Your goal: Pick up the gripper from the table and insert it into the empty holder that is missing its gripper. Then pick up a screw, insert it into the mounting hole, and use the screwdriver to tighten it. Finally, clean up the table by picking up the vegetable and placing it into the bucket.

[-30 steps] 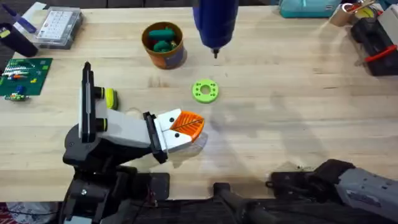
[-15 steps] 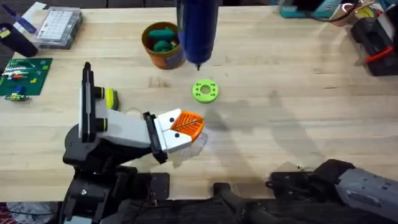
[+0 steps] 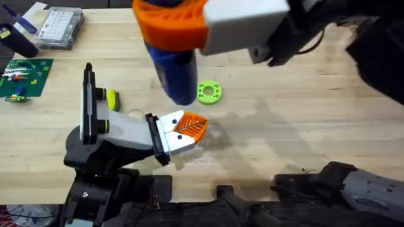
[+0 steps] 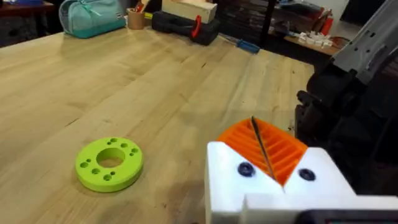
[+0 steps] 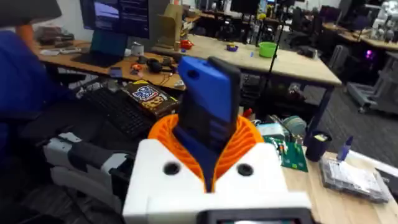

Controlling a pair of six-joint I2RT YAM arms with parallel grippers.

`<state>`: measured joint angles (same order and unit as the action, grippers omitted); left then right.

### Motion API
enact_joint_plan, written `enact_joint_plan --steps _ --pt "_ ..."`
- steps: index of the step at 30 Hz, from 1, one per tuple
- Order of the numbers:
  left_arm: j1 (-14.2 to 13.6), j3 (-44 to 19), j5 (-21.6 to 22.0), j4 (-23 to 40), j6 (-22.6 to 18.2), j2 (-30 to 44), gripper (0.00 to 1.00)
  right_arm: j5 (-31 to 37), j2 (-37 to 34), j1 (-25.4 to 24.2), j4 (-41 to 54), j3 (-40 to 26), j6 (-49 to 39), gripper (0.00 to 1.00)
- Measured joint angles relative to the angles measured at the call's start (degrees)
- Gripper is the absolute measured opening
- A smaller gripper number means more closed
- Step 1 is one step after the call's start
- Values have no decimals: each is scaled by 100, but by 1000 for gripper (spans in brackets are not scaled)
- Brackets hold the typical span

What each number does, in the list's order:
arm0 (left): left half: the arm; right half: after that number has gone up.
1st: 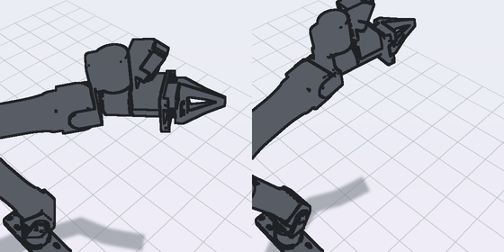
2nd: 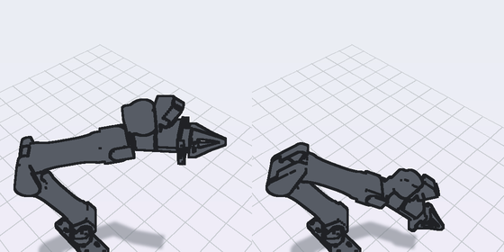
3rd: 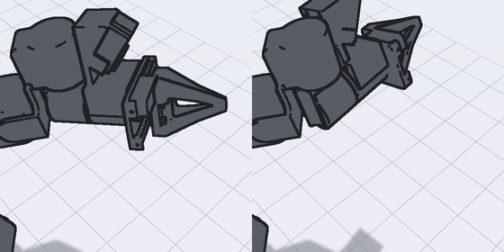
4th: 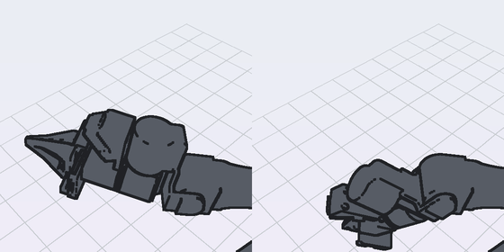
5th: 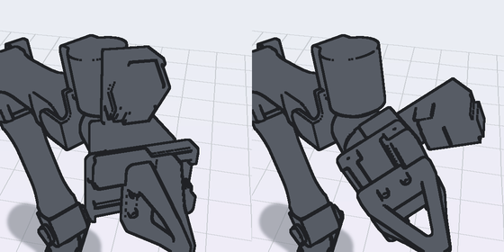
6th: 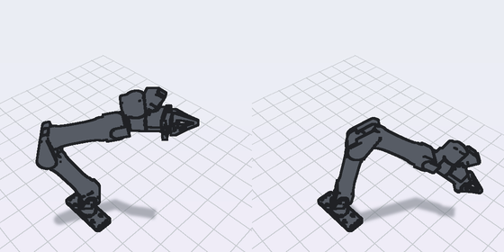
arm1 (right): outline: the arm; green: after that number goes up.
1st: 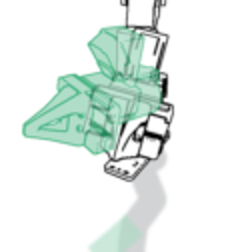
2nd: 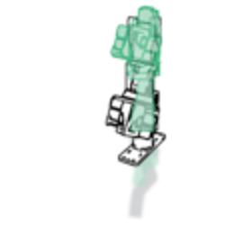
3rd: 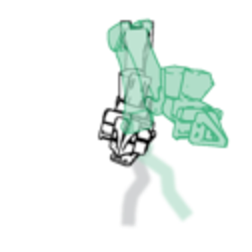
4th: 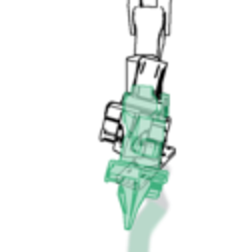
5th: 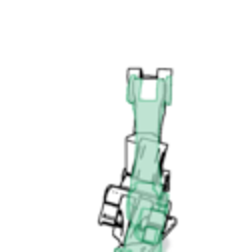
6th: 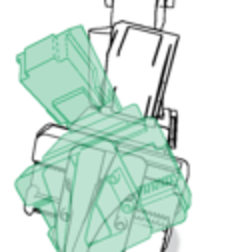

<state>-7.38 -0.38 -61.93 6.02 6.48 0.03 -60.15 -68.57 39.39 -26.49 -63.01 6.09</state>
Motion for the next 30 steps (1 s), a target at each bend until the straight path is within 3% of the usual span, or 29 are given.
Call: enact_joint_plan --steps 13,30 --pt "0 0 -2 1 0 0 16 -14 -705 123 -332 24 -170 27" --pt "0 0 -2 1 0 0 16 -11 -793 207 -392 217 -187 27"
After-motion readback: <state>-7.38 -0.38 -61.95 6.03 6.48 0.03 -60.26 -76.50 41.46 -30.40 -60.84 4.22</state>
